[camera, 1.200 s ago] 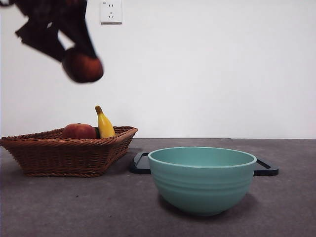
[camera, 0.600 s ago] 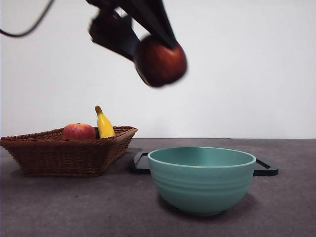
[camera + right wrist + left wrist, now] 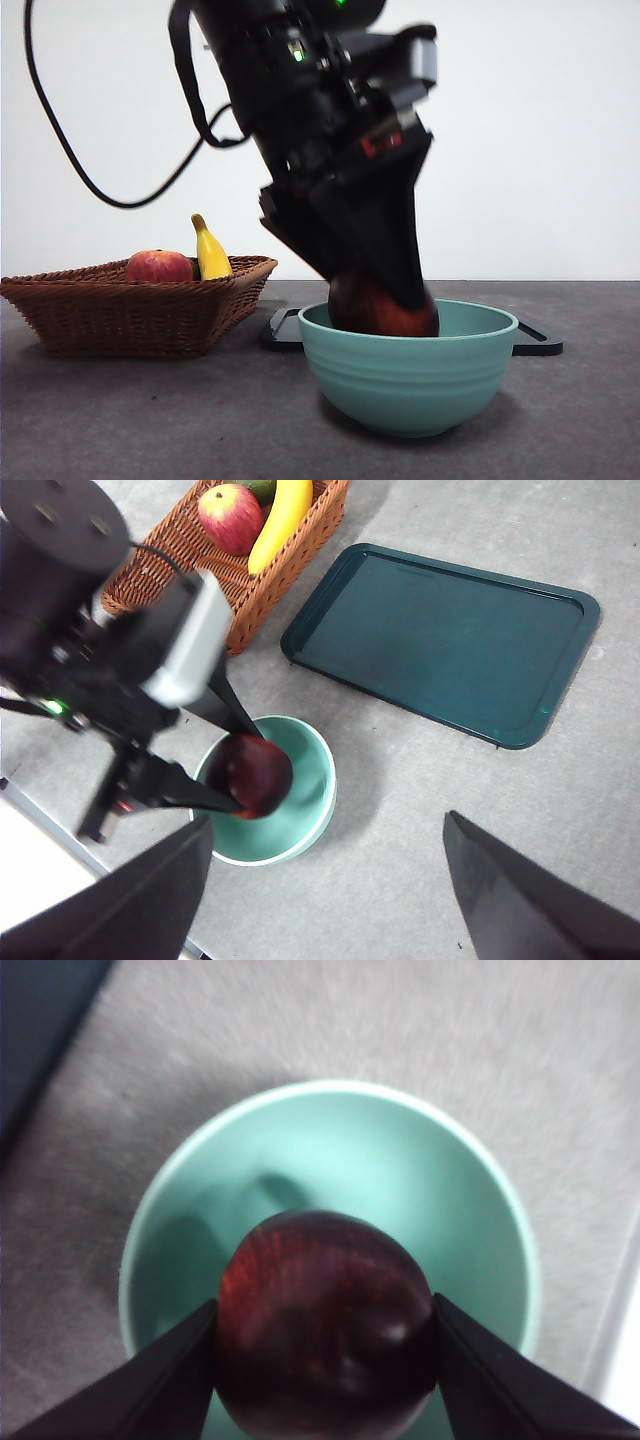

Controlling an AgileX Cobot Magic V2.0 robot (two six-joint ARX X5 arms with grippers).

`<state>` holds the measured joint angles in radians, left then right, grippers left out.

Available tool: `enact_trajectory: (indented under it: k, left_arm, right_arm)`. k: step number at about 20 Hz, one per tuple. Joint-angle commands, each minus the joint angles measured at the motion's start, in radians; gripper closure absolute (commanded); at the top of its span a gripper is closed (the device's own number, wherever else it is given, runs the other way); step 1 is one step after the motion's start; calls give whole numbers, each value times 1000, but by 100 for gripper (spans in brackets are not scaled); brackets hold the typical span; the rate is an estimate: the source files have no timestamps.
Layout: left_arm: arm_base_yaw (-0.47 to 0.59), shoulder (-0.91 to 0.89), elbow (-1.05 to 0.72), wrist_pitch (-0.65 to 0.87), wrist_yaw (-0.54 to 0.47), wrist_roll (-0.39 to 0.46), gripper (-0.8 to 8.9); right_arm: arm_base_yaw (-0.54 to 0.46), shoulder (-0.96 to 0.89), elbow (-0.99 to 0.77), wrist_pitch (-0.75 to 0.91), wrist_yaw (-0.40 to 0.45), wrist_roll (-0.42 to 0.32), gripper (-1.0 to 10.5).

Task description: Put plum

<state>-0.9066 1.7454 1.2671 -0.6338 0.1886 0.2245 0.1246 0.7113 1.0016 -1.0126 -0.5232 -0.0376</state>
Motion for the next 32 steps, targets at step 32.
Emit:
enact_trajectory:
  k: [32]
  left_arm:
    - [32, -157, 135, 19, -34, -57, 400]
  right_arm:
    - [4, 6, 21, 5, 0, 4, 579]
